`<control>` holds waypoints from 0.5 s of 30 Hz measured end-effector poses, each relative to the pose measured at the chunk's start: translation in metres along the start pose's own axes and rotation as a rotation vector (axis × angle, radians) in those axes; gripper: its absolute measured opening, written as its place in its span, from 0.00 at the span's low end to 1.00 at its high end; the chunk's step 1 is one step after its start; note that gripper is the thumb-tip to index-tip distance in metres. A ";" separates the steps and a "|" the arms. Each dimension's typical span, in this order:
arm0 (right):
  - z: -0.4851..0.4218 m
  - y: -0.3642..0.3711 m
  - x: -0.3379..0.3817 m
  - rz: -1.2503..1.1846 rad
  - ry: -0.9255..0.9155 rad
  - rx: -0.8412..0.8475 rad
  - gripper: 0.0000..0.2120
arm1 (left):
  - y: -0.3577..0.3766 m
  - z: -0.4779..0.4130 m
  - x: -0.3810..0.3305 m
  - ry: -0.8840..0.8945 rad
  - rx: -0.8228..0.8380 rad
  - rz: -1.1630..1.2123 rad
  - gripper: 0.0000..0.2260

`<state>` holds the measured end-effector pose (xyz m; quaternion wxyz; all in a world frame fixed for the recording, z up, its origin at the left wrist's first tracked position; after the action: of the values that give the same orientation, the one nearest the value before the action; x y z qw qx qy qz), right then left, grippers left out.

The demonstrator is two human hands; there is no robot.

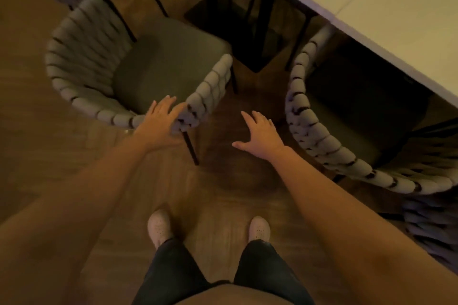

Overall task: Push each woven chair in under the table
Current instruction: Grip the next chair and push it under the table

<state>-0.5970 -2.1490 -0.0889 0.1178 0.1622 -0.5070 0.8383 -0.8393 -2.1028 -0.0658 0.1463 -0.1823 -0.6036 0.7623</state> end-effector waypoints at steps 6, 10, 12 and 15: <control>-0.057 0.031 0.147 0.032 -0.115 -0.053 0.43 | -0.011 0.042 0.142 -0.018 0.051 0.012 0.51; -0.092 0.075 0.235 0.053 -0.120 -0.060 0.41 | -0.021 0.057 0.244 0.027 0.072 -0.077 0.51; -0.110 0.092 0.264 0.115 -0.088 -0.036 0.40 | -0.025 0.053 0.284 0.061 0.089 -0.125 0.50; -0.139 0.116 0.299 0.172 -0.048 0.080 0.38 | -0.023 0.038 0.330 0.070 0.188 -0.197 0.49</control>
<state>-0.9346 -2.0691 -0.1259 0.0267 0.1428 -0.4878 0.8608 -1.1507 -1.9842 -0.0694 0.2578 -0.1340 -0.5389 0.7907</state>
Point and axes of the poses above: each hand's wrist, its own z-axis away from the middle knuckle, its own y-axis out of the palm, x = y × z, the point moved 8 cm from there along -z, towards the middle knuckle, and after that the axes turned 2 degrees about -z, right-handed, at the moved point
